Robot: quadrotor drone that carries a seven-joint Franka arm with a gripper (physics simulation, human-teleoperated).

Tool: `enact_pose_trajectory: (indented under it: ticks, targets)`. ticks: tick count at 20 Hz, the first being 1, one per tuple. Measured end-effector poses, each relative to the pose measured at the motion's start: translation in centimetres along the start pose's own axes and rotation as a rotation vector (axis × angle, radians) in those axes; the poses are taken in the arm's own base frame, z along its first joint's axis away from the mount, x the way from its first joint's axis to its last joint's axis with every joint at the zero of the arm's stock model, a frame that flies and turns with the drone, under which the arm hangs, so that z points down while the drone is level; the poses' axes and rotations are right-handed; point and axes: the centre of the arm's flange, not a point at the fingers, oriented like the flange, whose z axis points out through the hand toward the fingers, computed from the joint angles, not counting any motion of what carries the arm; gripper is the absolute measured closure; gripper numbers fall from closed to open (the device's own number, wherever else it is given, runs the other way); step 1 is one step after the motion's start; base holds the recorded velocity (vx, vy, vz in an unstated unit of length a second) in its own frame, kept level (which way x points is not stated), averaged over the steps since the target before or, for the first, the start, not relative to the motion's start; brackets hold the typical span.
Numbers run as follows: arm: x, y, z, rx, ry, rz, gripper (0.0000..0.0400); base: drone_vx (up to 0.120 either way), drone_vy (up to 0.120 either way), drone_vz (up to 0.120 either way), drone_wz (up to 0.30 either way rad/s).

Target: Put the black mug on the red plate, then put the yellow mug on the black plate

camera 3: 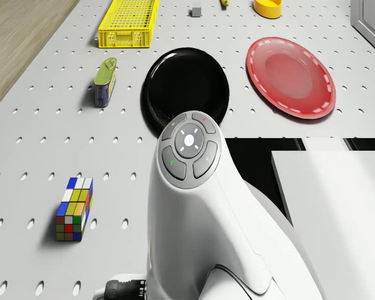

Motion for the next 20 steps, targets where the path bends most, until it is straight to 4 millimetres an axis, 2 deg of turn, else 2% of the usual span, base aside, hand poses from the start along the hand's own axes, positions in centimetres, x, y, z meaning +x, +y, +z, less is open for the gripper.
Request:
enact_pose_trajectory:
  ticks: [2, 7, 13, 18, 20]
  targets:
    - [-0.02, -0.02, 0.0, -0.002, 0.002, 0.0, 0.0, -0.06, 0.0, -0.04, 0.0]
    - [-0.04, -0.04, 0.0, -0.004, 0.005, 0.0, 0.0, 0.0, 0.0, -0.12, 0.0]
    - [-0.06, -0.05, -0.01, -0.005, 0.006, 0.0, 0.0, 0.1, 0.0, -0.12, 0.0]
    - [-0.06, -0.06, -0.01, -0.006, 0.006, 0.0, 0.0, 0.008, 0.0, -0.12, 0.0]
    - [-0.06, -0.06, -0.01, -0.006, 0.006, 0.0, 0.0, 0.1, 0.0, -0.12, 0.0]
